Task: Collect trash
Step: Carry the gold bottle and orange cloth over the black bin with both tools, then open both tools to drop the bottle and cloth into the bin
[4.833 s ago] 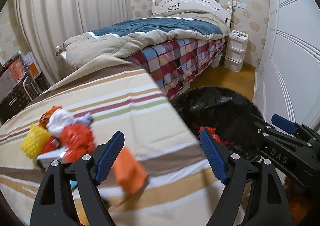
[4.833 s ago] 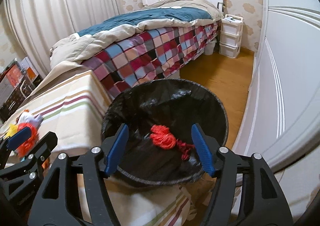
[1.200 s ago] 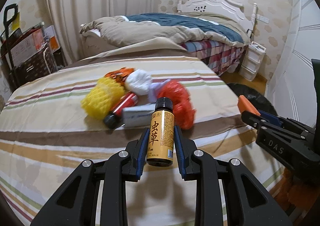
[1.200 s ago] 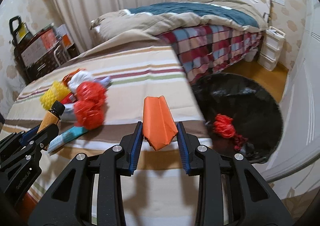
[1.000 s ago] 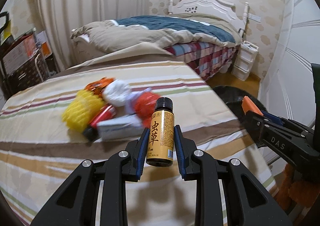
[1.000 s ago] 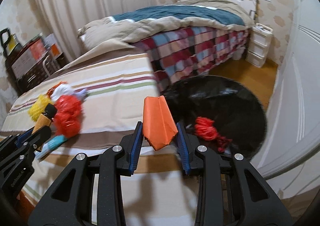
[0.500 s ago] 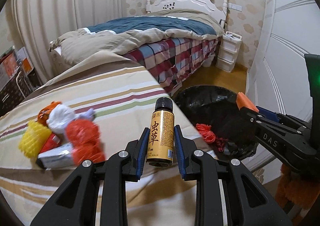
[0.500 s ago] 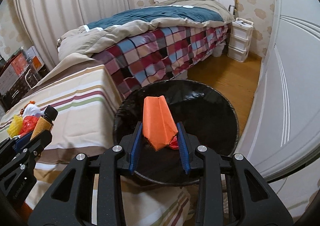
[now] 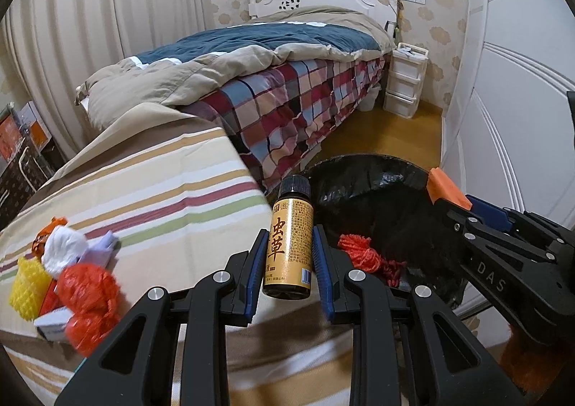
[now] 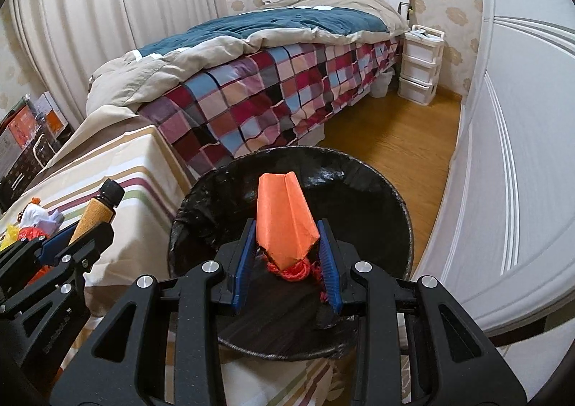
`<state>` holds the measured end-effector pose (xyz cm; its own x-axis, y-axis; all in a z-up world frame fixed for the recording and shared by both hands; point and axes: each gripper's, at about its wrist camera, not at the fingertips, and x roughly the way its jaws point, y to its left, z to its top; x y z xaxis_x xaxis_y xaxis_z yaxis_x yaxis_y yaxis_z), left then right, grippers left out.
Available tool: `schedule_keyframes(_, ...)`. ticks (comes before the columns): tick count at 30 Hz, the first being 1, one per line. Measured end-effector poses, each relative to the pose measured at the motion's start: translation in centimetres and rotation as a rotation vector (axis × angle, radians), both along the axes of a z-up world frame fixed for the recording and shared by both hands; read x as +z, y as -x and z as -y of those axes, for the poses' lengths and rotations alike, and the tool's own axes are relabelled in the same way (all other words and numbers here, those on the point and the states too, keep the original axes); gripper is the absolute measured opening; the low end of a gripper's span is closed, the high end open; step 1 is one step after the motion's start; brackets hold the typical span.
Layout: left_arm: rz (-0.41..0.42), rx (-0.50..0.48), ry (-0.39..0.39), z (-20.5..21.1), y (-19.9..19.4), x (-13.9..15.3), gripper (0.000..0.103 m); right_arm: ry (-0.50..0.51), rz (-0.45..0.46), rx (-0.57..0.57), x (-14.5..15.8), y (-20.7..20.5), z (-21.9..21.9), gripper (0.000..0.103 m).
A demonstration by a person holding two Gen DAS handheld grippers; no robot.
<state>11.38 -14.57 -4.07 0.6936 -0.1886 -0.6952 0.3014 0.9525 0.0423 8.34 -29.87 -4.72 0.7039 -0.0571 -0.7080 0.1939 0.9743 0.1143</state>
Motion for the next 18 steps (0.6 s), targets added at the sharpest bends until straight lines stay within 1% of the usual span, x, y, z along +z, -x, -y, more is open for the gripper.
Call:
schedule_keyframes(9, -0.019, -0.012, -0.020, 2.0, -1.6, -0.8, 0.028, 0.003, -0.004, -0.021, -0.6, -1.4, 1.3, 0.033)
schedule_keyframes(16, -0.030, -0.019, -0.021, 2.6, -2.3, -0.9, 0.028, -0.002, -0.016, -0.038, -1.3, -2.2, 2.2, 0.033)
schedule_keyframes(18, -0.035, -0.018, -0.019, 2.7, -2.4, -1.0, 0.029, -0.002, -0.018, -0.040, -1.4, -2.3, 2.4, 0.035)
